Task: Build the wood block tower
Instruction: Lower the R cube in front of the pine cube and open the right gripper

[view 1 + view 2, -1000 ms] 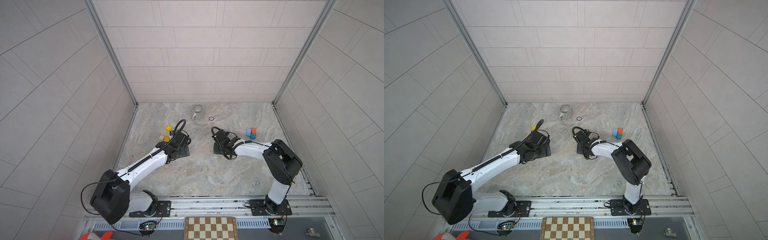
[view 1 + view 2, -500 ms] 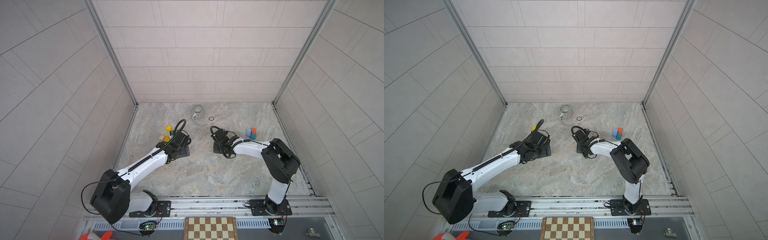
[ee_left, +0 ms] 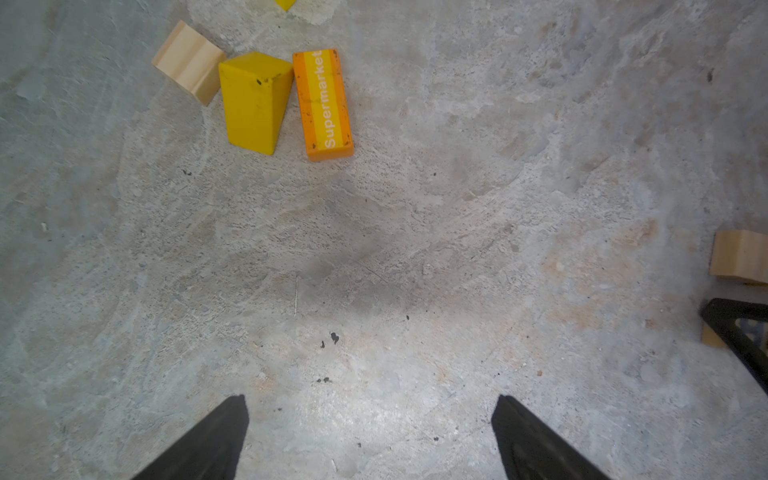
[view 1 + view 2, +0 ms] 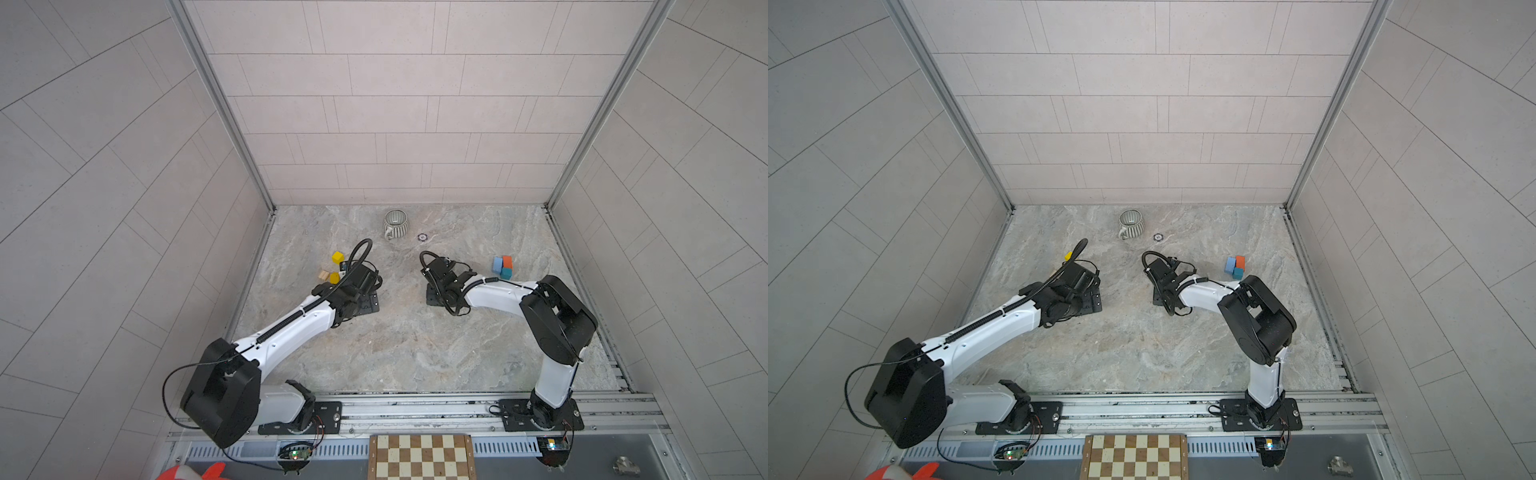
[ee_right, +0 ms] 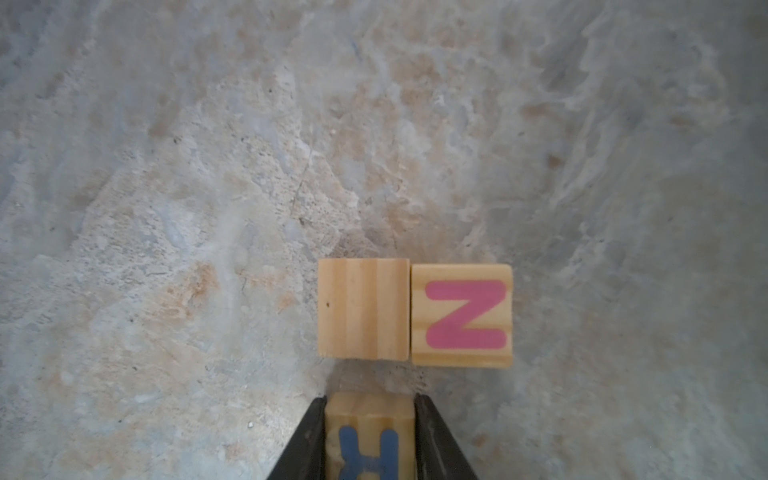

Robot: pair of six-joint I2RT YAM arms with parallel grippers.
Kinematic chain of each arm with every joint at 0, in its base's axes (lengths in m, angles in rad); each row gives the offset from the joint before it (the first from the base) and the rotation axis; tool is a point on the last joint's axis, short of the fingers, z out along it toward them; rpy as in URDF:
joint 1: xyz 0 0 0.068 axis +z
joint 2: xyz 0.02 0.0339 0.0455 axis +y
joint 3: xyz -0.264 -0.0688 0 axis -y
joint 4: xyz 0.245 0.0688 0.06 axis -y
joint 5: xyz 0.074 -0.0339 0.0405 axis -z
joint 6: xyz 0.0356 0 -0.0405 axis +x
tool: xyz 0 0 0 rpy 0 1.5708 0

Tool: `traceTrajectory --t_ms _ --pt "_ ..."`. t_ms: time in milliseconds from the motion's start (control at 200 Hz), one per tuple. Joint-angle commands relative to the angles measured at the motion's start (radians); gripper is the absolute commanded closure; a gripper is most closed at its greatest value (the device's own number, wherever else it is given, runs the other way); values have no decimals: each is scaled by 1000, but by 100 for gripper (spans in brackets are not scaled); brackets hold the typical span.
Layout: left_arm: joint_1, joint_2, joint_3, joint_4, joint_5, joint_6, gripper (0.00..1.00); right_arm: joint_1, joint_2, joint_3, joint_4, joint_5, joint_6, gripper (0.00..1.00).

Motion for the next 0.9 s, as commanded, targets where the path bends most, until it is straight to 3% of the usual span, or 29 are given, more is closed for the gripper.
traceTrajectory --t_ms 0,515,580,741,896 --pt "-4 -9 -8 -17 -22 -4 1 -3 15 13 -25 18 12 67" --pt "-3 -28 -12 -23 -38 -5 0 -17 38 32 -31 5 0 66" --pt "-4 -34 -17 -23 -42 -4 0 -19 44 36 -30 -10 -4 61" --pt "-3 -44 -7 -49 -55 -2 0 -19 45 42 -19 -57 -15 36" --pt "0 -58 27 -111 -97 -5 0 -18 -11 12 -4 -81 -27 32"
